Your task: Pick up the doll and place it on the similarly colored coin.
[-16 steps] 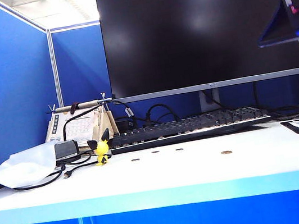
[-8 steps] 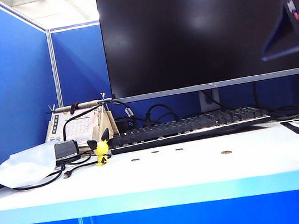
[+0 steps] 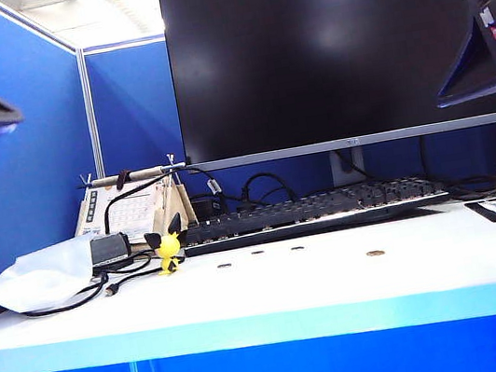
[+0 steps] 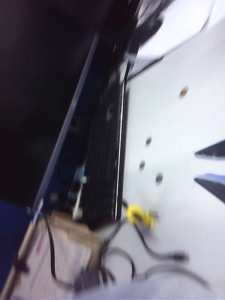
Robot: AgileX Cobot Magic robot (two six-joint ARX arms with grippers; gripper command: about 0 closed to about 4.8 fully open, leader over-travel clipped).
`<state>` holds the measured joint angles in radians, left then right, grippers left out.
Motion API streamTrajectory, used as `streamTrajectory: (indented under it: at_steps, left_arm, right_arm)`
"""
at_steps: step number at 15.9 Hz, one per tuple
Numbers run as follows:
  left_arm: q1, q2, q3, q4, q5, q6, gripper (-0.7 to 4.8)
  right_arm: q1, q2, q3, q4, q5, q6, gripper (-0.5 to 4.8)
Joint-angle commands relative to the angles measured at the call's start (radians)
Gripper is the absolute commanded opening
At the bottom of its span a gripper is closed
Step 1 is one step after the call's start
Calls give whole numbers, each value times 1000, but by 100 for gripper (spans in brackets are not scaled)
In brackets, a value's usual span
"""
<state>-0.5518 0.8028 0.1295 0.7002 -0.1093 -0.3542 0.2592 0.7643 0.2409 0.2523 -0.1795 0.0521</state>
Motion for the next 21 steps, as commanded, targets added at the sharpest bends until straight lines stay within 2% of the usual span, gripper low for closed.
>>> streamTrajectory:
  at_steps: [1, 2, 3, 4, 5, 6, 7, 9, 10, 13, 14, 16, 17, 19, 21]
  left_arm:
    - [0, -2, 8, 12, 80, 42, 58]
    - [0, -2, 13, 11, 82, 68, 62]
    - [0, -2, 30, -18, 84, 135, 164]
    - [-1, -2, 82, -119, 83, 223, 426]
    - [-1, -1, 149, -234, 63, 270, 479]
    - [-1, -1, 200, -301, 45, 301, 479]
    - [0, 3, 249, -314, 3, 317, 479]
    - [3, 51, 306, -221, -68, 318, 479]
    - [17, 108, 322, -212, -61, 321, 479]
    - [75, 403, 336, -106, 71, 319, 479]
    - [119, 578, 366, -47, 134, 279, 479]
    - [144, 779, 413, 105, 174, 266, 479]
    - [146, 809, 423, 140, 174, 266, 479]
    - [149, 887, 472, 206, 174, 311, 479]
    - [164, 971, 536, 204, 209, 410, 479]
  right_arm:
    - [-1, -3, 5, 13, -2, 3, 477]
    - [-1, -3, 5, 13, -2, 3, 477]
    - [-1, -3, 5, 13, -2, 3, 477]
    - [0, -3, 5, 13, -2, 3, 477]
    - [-1, -3, 5, 13, -2, 3, 477]
    - [-1, -3, 5, 13, 0, 3, 477]
    - [-1, -3, 5, 13, 1, 3, 477]
    - [0, -3, 5, 13, 1, 4, 477]
    - [0, -3, 4, 13, 1, 5, 477]
    - [0, -3, 4, 13, 1, 8, 477]
    - [0, -3, 4, 13, -3, 9, 477]
    - [0, -4, 4, 11, -8, 31, 477]
    - [1, -4, 4, 11, -16, 33, 477]
    - [5, -4, 4, 3, -28, 34, 477]
    - [5, -2, 4, -14, -21, 35, 477]
